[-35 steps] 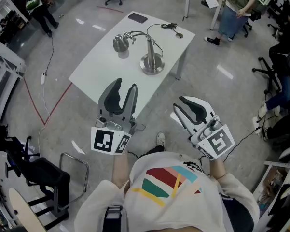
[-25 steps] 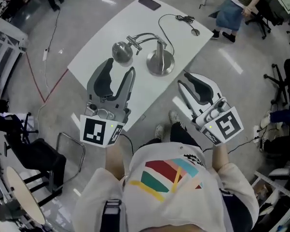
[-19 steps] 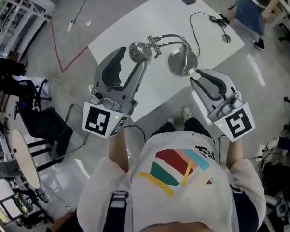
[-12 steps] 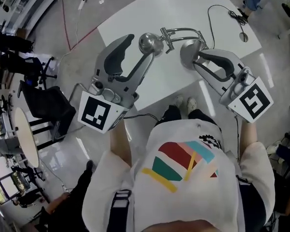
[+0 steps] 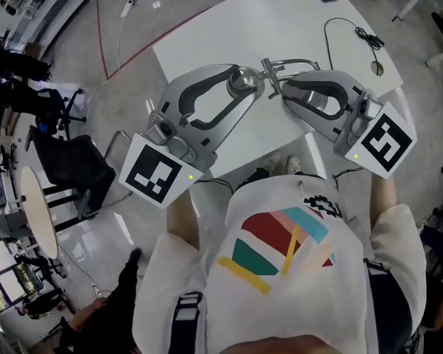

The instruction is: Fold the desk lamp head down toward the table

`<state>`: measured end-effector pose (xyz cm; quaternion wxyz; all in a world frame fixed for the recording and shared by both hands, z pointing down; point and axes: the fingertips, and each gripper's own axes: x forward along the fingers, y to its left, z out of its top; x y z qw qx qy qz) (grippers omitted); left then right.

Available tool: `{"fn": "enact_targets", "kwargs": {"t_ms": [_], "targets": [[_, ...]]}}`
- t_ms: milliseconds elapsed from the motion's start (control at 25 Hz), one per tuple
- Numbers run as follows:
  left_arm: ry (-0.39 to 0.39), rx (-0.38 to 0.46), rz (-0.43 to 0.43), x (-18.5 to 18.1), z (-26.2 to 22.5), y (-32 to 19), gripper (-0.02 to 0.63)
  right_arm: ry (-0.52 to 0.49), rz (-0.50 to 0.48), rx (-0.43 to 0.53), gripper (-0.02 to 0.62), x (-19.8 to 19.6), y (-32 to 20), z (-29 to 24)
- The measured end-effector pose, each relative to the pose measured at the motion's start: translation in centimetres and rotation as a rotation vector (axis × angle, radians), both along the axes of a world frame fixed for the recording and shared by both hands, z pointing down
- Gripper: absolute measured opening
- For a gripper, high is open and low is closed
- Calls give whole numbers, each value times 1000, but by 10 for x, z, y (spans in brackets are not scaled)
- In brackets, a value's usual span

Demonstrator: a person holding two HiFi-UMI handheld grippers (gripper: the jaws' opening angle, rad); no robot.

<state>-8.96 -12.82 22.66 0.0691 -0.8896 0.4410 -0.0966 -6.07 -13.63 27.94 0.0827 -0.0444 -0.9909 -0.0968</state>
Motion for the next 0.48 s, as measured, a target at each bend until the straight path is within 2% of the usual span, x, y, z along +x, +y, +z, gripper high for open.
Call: {"fn": "enact_targets", "kwargs": {"t_ms": [240,480], "targets": [[35,-37,48,4,-7,-5,171,134,2,7,86,6,-3,21],[59,-74,109,-2,-4,-6,166,163,23,-5,86,4,-6,32]]}}
